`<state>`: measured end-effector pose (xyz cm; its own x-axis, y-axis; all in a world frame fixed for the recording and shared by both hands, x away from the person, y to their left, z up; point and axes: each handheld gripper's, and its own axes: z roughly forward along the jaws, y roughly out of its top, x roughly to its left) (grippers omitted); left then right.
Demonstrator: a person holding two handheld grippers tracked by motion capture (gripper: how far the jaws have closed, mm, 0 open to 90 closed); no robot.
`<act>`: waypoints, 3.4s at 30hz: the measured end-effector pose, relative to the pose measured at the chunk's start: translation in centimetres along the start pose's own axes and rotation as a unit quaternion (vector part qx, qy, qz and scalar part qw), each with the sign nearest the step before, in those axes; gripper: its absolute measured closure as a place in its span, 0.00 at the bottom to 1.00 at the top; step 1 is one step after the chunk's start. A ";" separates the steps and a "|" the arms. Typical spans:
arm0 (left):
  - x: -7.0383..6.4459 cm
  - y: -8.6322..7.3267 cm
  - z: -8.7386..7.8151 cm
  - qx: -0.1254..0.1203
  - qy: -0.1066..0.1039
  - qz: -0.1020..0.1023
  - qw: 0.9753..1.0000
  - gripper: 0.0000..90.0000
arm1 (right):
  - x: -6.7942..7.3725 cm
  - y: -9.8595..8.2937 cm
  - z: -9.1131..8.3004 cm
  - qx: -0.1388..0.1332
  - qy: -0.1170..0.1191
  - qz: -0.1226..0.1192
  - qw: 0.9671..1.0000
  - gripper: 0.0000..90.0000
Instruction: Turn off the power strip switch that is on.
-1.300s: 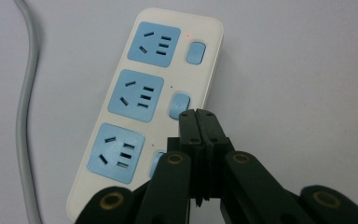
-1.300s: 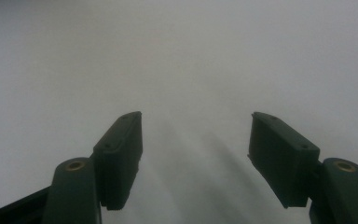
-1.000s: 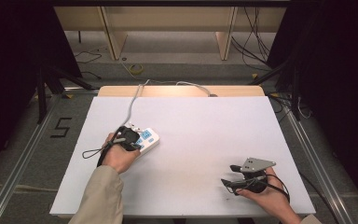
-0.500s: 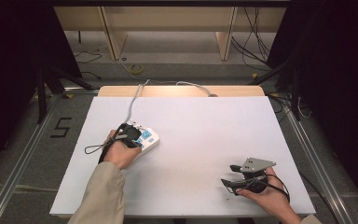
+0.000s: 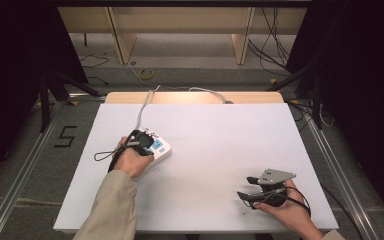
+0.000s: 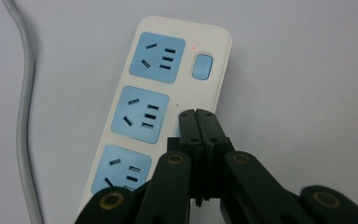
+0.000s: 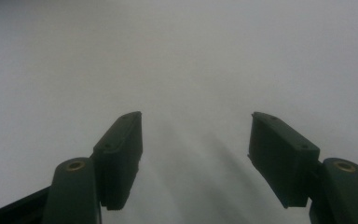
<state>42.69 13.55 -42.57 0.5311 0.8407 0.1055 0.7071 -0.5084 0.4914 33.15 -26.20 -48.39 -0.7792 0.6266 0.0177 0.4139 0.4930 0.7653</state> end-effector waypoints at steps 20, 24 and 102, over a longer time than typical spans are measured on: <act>0.4 0.7 0.3 0.014 -0.003 -0.001 1.000 1.00 | 0.0 0.0 0.0 -0.001 0.000 0.000 1.000 0.40; 0.5 0.9 0.3 0.015 -0.004 0.001 1.000 1.00 | 0.0 0.0 0.0 -0.001 0.000 0.000 1.000 0.40; 0.0 4.4 1.7 0.040 -0.002 0.031 0.999 1.00 | -0.1 0.0 0.0 -0.002 0.001 0.001 1.000 0.40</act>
<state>46.59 11.05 -41.85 0.5770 0.8064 0.1295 0.7079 -0.5729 0.4131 33.22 -26.25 -48.38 -0.7799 0.6256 0.0205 0.4131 0.4897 0.7678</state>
